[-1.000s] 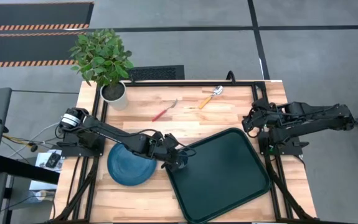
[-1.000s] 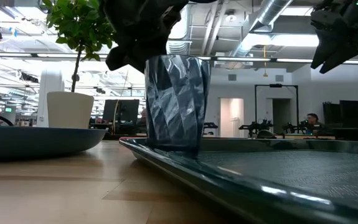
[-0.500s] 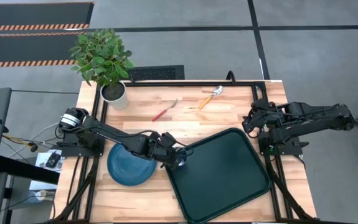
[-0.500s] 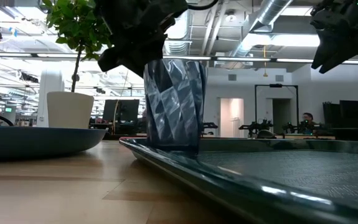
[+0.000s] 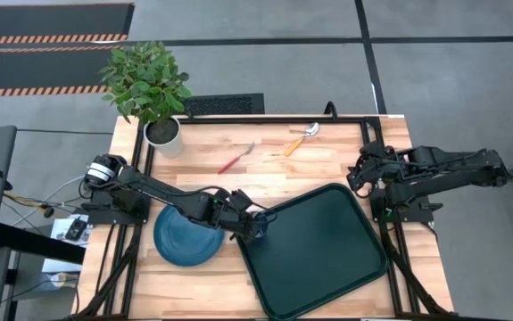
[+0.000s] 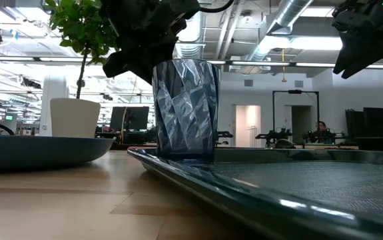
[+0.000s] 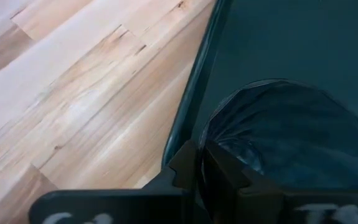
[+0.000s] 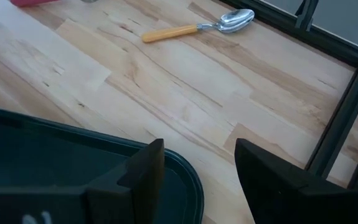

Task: Pick and place plate/cup/fork/spoon on tray
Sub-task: Put the blue cup on the black tray

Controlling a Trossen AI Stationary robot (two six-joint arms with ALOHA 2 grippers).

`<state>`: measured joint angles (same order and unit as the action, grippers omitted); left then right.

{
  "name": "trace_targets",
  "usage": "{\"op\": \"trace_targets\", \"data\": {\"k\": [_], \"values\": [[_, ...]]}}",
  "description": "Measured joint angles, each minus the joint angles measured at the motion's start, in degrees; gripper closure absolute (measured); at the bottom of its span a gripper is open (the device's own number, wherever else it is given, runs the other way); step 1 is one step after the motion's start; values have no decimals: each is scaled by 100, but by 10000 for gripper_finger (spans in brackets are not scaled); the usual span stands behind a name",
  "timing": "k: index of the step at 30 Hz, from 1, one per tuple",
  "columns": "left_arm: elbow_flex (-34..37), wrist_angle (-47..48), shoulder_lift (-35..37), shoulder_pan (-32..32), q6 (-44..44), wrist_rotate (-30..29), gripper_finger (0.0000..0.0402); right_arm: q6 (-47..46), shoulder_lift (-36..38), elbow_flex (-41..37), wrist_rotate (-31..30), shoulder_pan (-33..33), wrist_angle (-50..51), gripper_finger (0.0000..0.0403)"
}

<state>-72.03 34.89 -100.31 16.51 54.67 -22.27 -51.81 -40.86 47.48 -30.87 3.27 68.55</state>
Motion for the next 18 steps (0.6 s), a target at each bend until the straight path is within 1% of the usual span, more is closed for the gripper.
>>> {"op": "trace_targets", "data": {"k": [4,11,15,18], "values": [[22,107,-28,0,-18,160,356,0,2,0,0,0,0,182],[19,127,-26,2,-89,147,300,-2,0,0,-2,0,-2,182],[12,143,-24,0,-91,230,282,83,0,0,-2,0,-18,182],[-81,230,-22,12,-95,254,279,114,0,2,-3,-2,-24,182]]}}
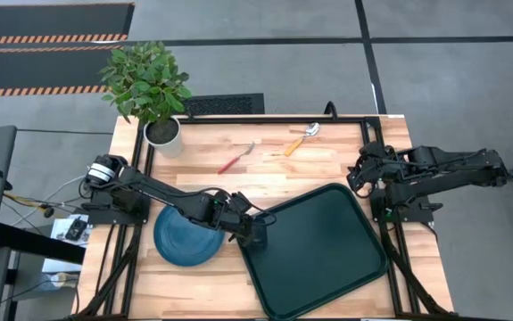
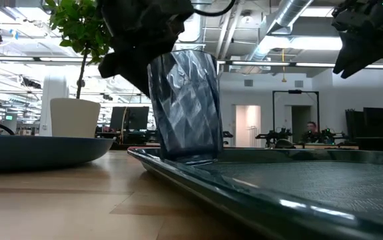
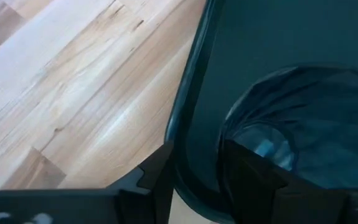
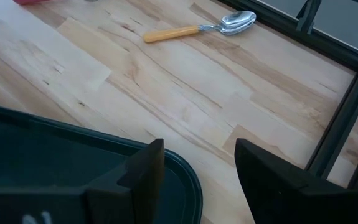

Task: Pick and place plate/cup/fork/spoon on tray
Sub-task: Put the blue cup on the black tray, then put the pink fork on the middle of the black tray

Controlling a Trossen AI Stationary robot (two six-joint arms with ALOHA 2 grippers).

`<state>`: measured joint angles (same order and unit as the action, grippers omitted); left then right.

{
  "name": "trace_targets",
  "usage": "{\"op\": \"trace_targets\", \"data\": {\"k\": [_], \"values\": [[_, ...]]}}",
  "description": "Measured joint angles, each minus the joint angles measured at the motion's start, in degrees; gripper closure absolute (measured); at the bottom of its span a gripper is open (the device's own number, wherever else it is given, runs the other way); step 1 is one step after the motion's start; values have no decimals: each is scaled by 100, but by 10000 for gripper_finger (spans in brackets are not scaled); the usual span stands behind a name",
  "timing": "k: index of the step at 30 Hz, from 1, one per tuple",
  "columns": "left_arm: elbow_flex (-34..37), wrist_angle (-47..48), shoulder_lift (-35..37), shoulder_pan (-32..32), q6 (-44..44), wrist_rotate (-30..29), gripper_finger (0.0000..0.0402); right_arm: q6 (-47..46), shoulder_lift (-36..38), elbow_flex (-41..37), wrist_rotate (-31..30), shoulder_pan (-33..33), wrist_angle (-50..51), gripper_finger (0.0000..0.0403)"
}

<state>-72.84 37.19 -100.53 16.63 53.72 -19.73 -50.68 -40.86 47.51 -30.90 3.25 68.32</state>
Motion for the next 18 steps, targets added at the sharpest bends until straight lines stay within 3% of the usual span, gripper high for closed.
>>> {"op": "trace_targets", "data": {"k": [14,18], "values": [[-449,570,9,4,-170,-149,278,20,0,0,-3,0,-1,182],[-872,1142,9,4,-516,-46,278,78,2,0,-3,0,-2,182]]}}
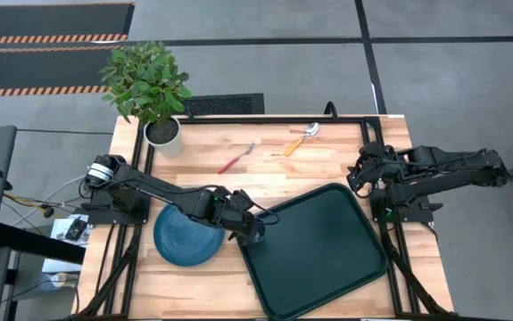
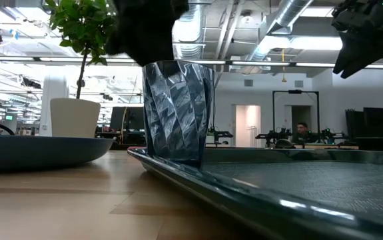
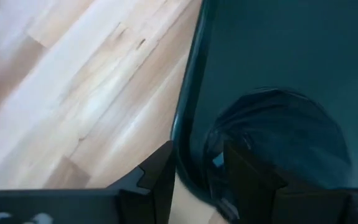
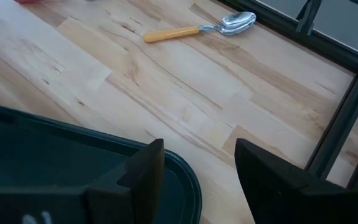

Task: Pick and place plate/cup/fork/spoon on tray
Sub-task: Put the pink fork on the middle of the black tray

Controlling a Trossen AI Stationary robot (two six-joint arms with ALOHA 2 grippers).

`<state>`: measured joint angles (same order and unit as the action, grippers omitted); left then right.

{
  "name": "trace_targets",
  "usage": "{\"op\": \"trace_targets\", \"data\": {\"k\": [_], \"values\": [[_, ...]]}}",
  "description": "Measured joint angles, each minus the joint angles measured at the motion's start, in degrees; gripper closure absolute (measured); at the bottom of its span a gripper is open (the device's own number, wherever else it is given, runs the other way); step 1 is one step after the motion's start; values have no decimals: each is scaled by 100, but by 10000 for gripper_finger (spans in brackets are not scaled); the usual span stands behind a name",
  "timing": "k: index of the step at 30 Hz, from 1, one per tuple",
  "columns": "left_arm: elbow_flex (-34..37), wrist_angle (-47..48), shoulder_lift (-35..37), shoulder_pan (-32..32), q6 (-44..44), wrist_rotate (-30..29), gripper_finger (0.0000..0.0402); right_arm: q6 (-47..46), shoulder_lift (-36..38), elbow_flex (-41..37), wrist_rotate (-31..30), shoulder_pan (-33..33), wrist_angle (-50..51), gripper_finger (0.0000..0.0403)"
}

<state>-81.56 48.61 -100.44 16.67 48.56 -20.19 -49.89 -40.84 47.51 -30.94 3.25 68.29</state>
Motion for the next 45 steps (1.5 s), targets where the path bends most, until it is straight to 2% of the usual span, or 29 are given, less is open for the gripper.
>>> {"op": "trace_targets", "data": {"k": [4,7,9,14,17,21,23,27,30,37,41,45], "values": [[-859,1332,4,61,-229,-257,277,46,0,0,2,0,2,182],[-1319,2149,12,183,-362,-1061,277,46,-2,0,2,0,-34,182],[-1395,2466,85,185,-462,-1505,277,48,-2,0,2,-1,-77,182],[-1134,2378,227,-577,-862,-1454,278,212,-4,0,4,-2,-339,182],[-913,1924,226,-1216,-1386,-1323,278,234,-9,0,5,-2,-429,182],[-532,691,216,-2078,-2341,-265,278,234,-9,0,129,-2,-432,182],[-351,224,221,-2443,-2696,-140,278,235,-9,0,206,-2,-428,182],[-43,-41,221,-3128,-3023,-63,278,241,-9,0,249,-2,-424,182],[217,-305,221,-3577,-3210,304,278,243,-9,0,247,-2,-424,182],[993,-1310,170,-4085,-3444,702,278,329,-9,0,247,-2,-429,182],[1346,-1656,170,-4181,-3505,1041,278,346,-9,0,245,-2,-439,182],[1646,-1958,170,-4179,-3583,1075,278,346,-9,0,245,-2,-448,182]]}}
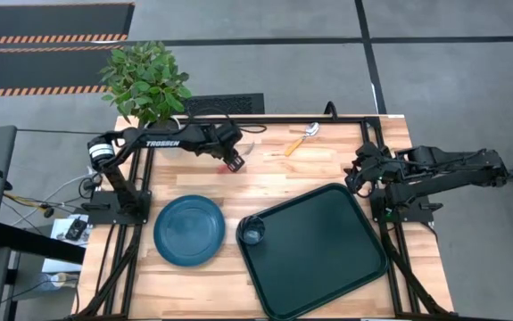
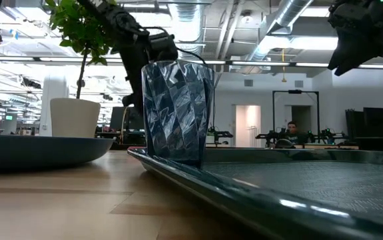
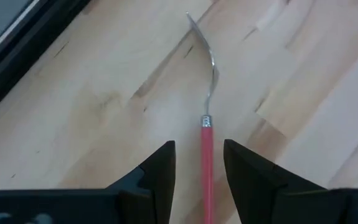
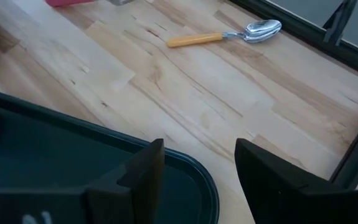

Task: Pick and place plate/cup/fork/spoon on tray
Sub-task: Put the pink fork on the middle of the black tray

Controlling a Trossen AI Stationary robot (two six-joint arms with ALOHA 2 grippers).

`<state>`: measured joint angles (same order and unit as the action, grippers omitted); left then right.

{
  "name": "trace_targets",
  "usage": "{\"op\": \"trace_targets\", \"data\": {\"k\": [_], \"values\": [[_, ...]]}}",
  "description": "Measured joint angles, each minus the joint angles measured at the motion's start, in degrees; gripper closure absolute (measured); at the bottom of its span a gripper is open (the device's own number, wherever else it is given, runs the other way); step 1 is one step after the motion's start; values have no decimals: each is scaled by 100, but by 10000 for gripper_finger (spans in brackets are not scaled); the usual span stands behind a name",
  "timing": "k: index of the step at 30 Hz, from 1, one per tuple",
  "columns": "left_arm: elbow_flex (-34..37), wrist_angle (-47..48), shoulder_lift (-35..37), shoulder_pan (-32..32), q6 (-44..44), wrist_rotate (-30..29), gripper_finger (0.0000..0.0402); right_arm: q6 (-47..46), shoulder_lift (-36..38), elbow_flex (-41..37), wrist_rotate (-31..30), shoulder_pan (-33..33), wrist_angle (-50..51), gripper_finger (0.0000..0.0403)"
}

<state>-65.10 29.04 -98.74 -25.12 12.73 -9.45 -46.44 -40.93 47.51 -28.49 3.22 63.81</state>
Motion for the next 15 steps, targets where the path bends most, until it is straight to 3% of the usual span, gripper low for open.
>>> {"op": "trace_targets", "data": {"k": [15], "values": [[175,-504,-747,22,44,167,278,-4,0,0,-1,13,-23,182]]}}
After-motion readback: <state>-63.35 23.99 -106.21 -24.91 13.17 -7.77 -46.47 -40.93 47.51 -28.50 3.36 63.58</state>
